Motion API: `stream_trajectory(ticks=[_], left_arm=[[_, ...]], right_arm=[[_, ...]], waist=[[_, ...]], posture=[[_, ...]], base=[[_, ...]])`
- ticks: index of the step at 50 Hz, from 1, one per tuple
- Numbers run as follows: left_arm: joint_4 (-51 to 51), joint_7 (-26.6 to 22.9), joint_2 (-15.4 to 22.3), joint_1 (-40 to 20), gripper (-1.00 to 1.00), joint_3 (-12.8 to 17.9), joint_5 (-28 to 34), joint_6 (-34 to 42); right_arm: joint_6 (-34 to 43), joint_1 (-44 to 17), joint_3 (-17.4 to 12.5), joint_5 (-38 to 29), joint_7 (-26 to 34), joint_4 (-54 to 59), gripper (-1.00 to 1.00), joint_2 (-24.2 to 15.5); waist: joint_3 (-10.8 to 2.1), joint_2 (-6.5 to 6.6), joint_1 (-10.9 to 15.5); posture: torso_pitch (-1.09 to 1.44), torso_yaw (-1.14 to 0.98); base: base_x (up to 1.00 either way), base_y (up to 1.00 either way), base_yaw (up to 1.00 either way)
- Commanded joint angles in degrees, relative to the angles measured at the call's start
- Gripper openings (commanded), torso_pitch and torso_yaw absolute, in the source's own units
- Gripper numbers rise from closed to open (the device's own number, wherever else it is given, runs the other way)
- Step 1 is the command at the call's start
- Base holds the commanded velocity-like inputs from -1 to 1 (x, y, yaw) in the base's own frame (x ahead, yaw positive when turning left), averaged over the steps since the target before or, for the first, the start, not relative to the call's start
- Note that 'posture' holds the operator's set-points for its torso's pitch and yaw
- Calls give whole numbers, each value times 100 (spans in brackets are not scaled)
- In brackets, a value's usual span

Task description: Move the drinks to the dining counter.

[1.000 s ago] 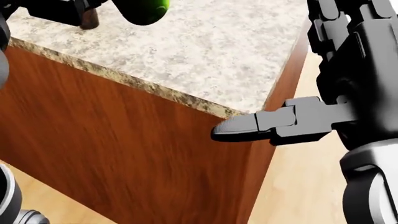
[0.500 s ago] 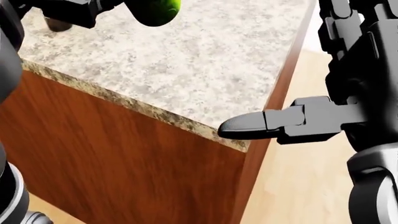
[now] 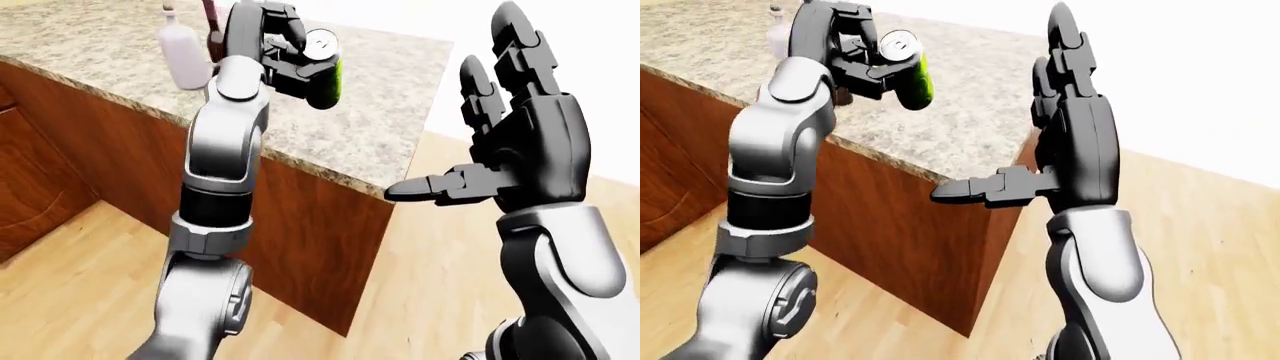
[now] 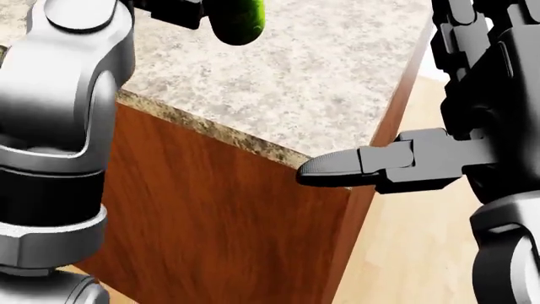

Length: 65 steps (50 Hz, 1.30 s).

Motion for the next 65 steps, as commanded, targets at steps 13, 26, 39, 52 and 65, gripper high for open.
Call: stream_trajectory(ticks=[13,26,39,52,65], left_arm=[[2998,451,-144,-1103,-100,57,-38,-2352],[5000,797,-264,-1556,-100,86,32,-3590],[5583,1002,-336,-1676,-100,149,95,-3813],[5770,1105,-499,-1654,-100,110,270,-3815],[5856,1148,-583,-1585,-54,127,394,-3856]], right_arm=[[-300,3,-80,87,-71,-84,100,-45],[-436,70,-28,103,-110,-8,100,-30],[-380,-40,38,86,-131,10,100,10],[-367,-54,9,99,-116,-1,100,2],[-537,74,23,89,-102,60,100,27]], waist=[[-222,-14,25],[-295,-8,-6],[-348,0,-27],[-374,-7,-31],[-369,0,-50]], posture=[[0,0],[0,0],[0,0],[0,0],[0,0]], base=[[0,0,0],[0,0,0],[0,0,0],[0,0,0],[0,0,0]])
